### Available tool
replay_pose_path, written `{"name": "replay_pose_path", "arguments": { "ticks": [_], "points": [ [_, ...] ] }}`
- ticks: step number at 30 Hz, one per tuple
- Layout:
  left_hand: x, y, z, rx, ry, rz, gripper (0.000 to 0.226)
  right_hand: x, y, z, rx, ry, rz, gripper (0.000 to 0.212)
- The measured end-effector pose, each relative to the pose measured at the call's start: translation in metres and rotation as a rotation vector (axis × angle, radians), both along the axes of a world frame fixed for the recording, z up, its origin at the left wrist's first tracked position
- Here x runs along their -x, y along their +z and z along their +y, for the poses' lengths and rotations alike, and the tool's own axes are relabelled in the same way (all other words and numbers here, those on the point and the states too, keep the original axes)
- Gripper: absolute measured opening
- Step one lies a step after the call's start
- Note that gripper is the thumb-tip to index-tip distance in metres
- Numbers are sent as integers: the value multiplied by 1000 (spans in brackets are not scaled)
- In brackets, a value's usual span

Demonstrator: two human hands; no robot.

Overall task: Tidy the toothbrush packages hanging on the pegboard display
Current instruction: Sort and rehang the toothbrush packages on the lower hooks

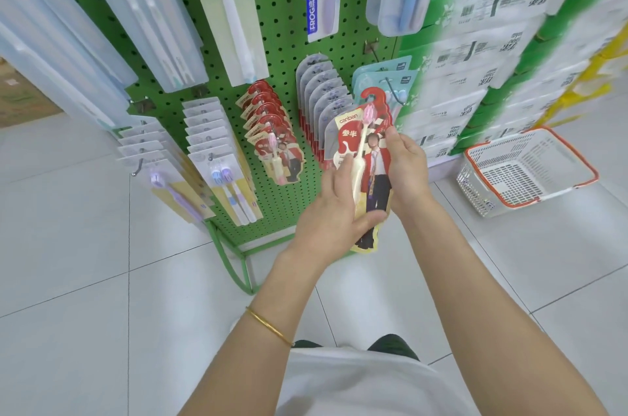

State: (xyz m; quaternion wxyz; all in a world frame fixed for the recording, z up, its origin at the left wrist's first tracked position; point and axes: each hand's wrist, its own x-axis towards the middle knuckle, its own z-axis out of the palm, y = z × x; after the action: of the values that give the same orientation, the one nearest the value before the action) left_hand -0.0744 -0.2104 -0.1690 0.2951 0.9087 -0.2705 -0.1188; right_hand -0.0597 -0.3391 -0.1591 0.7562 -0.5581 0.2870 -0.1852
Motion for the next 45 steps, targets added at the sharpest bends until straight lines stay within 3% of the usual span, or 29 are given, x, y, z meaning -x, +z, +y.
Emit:
{"name": "replay_pose_path", "arguments": {
  "ticks": [4,7,9,11,13,15,22,25,29,45],
  "points": [
    [1,9,2,-137,-44,-9,125,4,1,2,0,-9,-22,35],
    [3,12,2,-202,-28,32,124,9,2,5,58,20,30,33],
    [1,12,2,-169,-13,158,118,14,3,5,61,122,89,35],
    [0,15,2,46,0,396,106,20,4,5,73,230,123,44],
    [3,15,6,272,20,559,85,23,2,6,90,226,121,36],
    [5,13,11,374,63,619,60,25,-2,8,74,176,99,13],
    [8,0,18,623,289,914,18,29,-4,7,84,206,53,18],
    [5,-1,20,624,351,931,11,28,-6,4,84,223,15,20],
    [-4,4,22,685,423,905,27,26,-7,0,85,239,-36,24],
    [-52,27,27,859,591,432,13,26,-22,10,240,582,-79,28]
  ]
}}
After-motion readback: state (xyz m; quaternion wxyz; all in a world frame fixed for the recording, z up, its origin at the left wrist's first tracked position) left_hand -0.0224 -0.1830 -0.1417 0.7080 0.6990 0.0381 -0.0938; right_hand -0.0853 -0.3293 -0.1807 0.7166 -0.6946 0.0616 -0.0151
